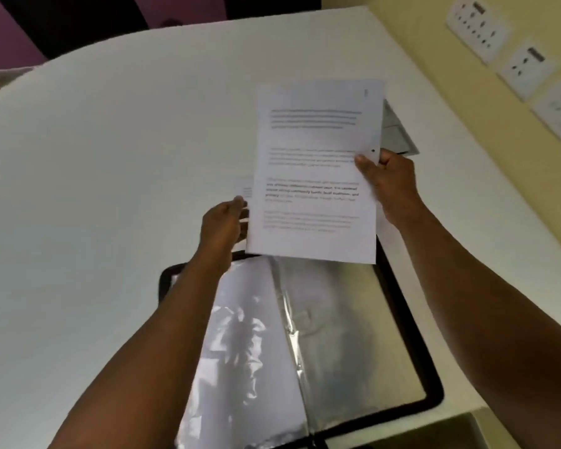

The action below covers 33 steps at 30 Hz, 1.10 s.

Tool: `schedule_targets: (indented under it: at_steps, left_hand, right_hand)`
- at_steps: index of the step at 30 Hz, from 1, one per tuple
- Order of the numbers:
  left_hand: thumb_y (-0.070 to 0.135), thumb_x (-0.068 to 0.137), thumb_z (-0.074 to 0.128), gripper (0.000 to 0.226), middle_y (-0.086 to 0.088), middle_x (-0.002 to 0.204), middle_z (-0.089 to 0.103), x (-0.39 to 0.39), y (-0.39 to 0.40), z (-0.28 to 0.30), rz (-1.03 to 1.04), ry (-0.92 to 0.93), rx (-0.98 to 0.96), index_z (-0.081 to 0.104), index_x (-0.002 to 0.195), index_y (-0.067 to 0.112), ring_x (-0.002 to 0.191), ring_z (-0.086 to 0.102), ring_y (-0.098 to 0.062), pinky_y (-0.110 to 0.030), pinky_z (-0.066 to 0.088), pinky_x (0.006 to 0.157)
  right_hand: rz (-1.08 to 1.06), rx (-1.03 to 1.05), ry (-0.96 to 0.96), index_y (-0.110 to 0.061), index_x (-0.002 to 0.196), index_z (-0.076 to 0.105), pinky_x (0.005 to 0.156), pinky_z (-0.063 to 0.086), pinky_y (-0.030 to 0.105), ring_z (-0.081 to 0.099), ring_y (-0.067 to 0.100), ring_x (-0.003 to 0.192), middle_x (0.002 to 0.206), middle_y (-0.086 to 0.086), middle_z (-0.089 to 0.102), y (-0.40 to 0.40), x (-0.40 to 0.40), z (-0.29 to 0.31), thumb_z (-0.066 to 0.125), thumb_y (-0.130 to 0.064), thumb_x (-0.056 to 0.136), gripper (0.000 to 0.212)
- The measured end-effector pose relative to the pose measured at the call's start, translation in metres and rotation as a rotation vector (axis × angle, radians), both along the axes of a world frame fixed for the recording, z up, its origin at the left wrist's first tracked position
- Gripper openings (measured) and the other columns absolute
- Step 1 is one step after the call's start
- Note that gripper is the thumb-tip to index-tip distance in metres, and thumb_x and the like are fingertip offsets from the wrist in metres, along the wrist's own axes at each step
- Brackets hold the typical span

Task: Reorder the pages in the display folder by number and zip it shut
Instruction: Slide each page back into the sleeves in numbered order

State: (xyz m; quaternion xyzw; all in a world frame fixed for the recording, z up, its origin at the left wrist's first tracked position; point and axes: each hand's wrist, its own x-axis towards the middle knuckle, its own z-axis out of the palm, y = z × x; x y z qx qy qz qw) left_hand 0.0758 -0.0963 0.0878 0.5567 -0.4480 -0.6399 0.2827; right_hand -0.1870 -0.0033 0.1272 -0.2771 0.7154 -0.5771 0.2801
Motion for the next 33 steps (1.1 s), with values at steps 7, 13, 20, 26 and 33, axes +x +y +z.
schedule_targets:
  at_steps: [7,13,20,26,33]
  left_hand:
    - [0.024,0.093,0.056,0.035,-0.007,0.125,0.064,-0.070,0.060,-0.092,-0.732,-0.725,-0.578,0.061,0.126,0.016,0.115,0.059,-0.028,-0.031,0.043,0.095]
    - [0.039,0.084,0.064,0.039,-0.008,0.121,0.050,-0.100,0.062,-0.108,-0.912,-1.114,-0.723,0.060,0.116,0.017,0.108,0.051,-0.029,-0.040,0.045,0.088]
    - [0.024,0.086,0.062,0.017,-0.002,0.107,0.063,-0.113,0.047,-0.101,-0.933,-1.069,-0.639,0.068,0.101,0.024,0.100,0.057,-0.024,-0.036,0.043,0.087]
    - [0.011,0.085,0.061,0.017,-0.002,0.100,0.066,-0.116,0.040,-0.096,-0.906,-0.988,-0.671,0.068,0.096,0.022,0.094,0.059,-0.023,-0.034,0.045,0.083]
    - [0.022,0.085,0.067,0.015,0.003,0.098,0.064,-0.120,0.032,-0.095,-0.976,-0.846,-0.557,0.068,0.099,0.021,0.092,0.061,-0.019,-0.031,0.048,0.078]
  right_hand:
    - [-0.348,0.034,0.024,-0.015,0.092,0.067,0.062,0.050,0.017,0.062,-0.004,0.065,0.084,-0.009,0.068,0.063,-0.090,-0.019,0.069,-0.022,0.089,0.008]
    - [-0.407,0.020,-0.081,-0.019,0.095,0.068,0.066,0.052,0.021,0.065,0.001,0.073,0.089,-0.011,0.068,0.082,-0.124,-0.032,0.068,-0.018,0.090,0.005]
    - [-0.372,0.034,-0.168,-0.023,0.088,0.067,0.056,0.048,0.019,0.063,-0.003,0.062,0.086,-0.009,0.069,0.071,-0.136,-0.049,0.068,-0.017,0.091,0.006]
    - [-0.337,0.043,-0.188,-0.022,0.088,0.066,0.060,0.051,0.020,0.066,0.007,0.075,0.092,-0.007,0.070,0.049,-0.146,-0.058,0.067,-0.019,0.091,0.004]
    - [-0.306,0.039,-0.242,-0.022,0.088,0.066,0.063,0.055,0.023,0.069,0.009,0.078,0.095,-0.003,0.071,0.019,-0.149,-0.074,0.067,-0.018,0.091,0.005]
